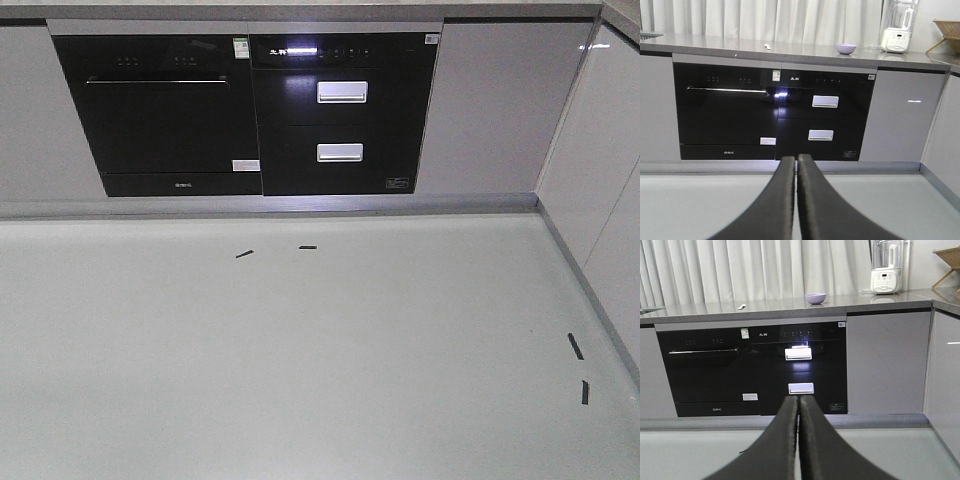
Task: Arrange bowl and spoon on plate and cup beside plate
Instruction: 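Drive the base forward toward the kitchen counter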
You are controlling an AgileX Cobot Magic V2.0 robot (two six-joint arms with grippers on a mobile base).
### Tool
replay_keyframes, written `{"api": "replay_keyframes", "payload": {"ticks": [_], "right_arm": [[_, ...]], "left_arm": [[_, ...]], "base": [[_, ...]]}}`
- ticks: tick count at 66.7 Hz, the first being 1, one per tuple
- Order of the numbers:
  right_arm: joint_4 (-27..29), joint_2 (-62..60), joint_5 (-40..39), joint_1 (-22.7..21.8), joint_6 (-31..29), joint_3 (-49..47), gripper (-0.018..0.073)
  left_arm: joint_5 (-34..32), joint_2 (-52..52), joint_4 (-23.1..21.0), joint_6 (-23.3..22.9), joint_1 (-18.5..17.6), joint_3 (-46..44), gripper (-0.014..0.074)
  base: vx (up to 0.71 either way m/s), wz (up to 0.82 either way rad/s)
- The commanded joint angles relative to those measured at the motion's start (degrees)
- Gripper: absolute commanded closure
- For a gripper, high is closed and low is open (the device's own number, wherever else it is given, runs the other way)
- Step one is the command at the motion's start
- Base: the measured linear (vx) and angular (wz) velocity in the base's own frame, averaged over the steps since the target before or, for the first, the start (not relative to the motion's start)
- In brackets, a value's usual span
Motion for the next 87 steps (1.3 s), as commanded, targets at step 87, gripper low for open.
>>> {"api": "replay_keyframes", "payload": {"ticks": [87], "right_arm": [[-0.3, -0.6, -4.3, -0.1, -0.4, 0.2, 0.0562]], "left_arm": [[-4.4, 1.0, 0.0, -0.6, 0.2, -0.4, 0.0603]], "base": [[0.04, 0.0]]}}
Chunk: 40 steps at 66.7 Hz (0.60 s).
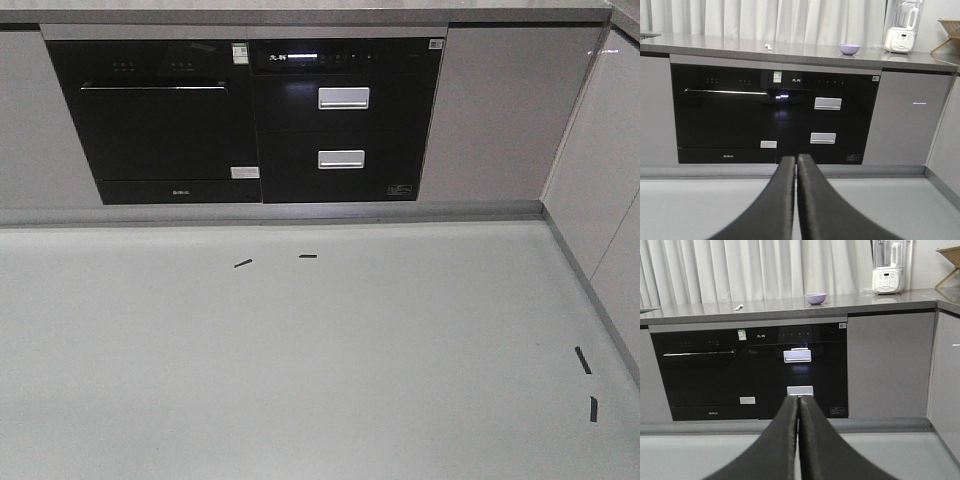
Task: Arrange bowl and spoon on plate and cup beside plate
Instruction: 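Drive the base forward toward the kitchen counter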
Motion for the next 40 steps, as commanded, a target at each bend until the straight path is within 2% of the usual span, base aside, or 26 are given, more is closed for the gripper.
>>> {"api": "replay_keyframes", "payload": {"ticks": [1, 40], "right_arm": [[-0.3, -0.6, -4.3, -0.1, -0.4, 0.2, 0.0562], [-0.3, -0.6, -4.3, -0.1, -0.4, 0.2, 0.0562]], "left_arm": [[-4.4, 1.0, 0.0, -0.6, 0.2, -0.4, 0.0603], [-4.4, 1.0, 0.0, -0.6, 0.2, -0.4, 0.0603]], "base": [[0.1, -0.07], [0.07, 0.07]]}}
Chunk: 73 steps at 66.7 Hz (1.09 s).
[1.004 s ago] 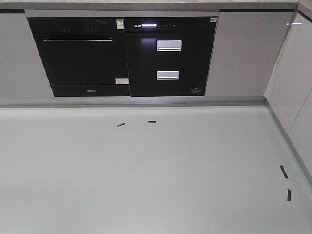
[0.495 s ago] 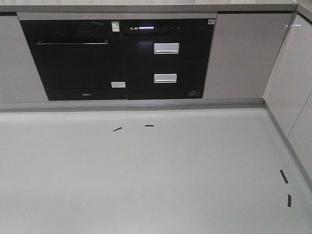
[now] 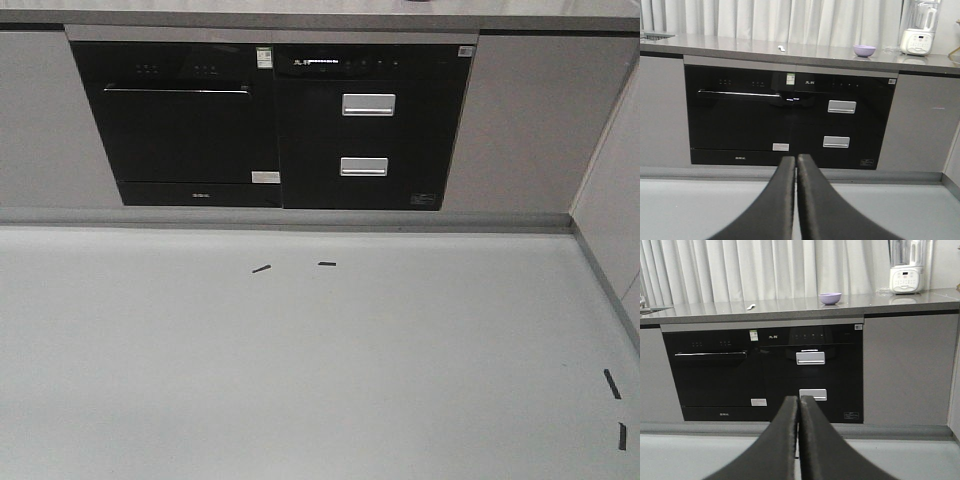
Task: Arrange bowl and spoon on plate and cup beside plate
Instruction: 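Drive the base forward toward the kitchen counter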
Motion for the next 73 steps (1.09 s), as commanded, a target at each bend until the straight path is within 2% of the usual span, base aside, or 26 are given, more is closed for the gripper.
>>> {"api": "replay_keyframes", "payload": {"ticks": [1, 73], "right_arm": [[-0.3, -0.6, -4.3, -0.1, -0.4, 0.2, 0.0562], [-0.3, -0.6, -4.3, -0.1, -0.4, 0.2, 0.0562]], "left_arm": [[-4.4, 1.0, 0.0, -0.6, 0.2, -0.4, 0.0603], [-4.4, 1.0, 0.0, -0.6, 0.2, -0.4, 0.0603]], "base": [[0.06, 0.11], [0.09, 0.0]]}}
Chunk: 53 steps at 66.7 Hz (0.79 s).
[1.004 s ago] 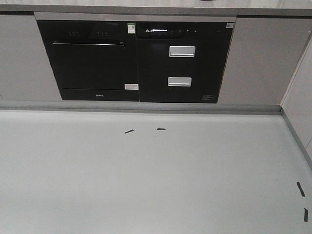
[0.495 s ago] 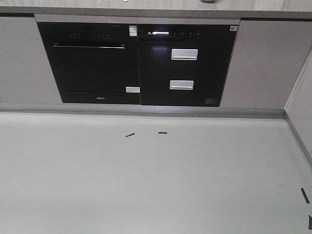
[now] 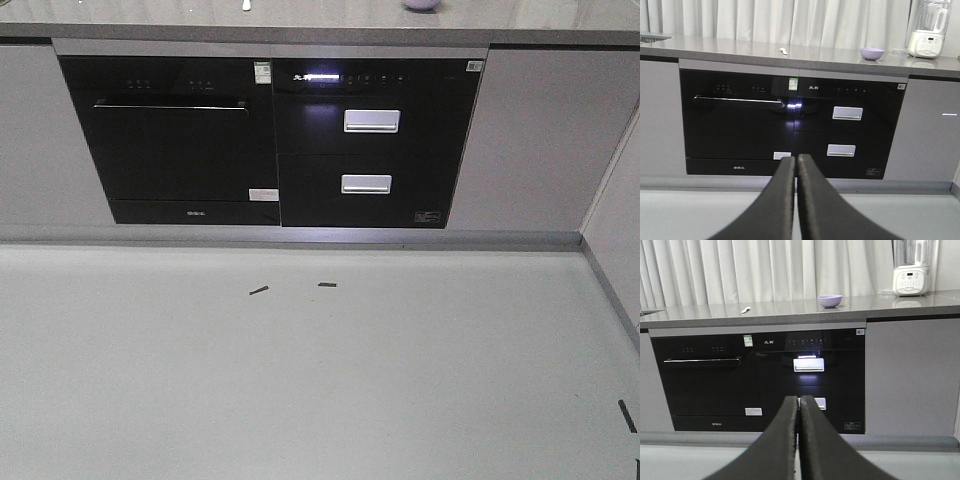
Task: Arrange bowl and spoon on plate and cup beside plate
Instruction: 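Drive the base forward toward the kitchen counter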
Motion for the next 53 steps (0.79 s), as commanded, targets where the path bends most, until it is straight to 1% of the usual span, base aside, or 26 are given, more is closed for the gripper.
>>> {"api": "replay_keyframes", "payload": {"ticks": [1, 53], "right_arm": [[-0.3, -0.6, -4.3, -0.1, -0.4, 0.2, 0.0562], [-0.3, -0.6, -4.3, -0.1, -0.4, 0.2, 0.0562]], "left_arm": [[-4.4, 1.0, 0.0, -0.6, 0.2, -0.4, 0.0603], [-4.4, 1.0, 0.0, -0.6, 0.2, -0.4, 0.0603]], "base": [[0.14, -0.07], [0.15, -0.03]]}}
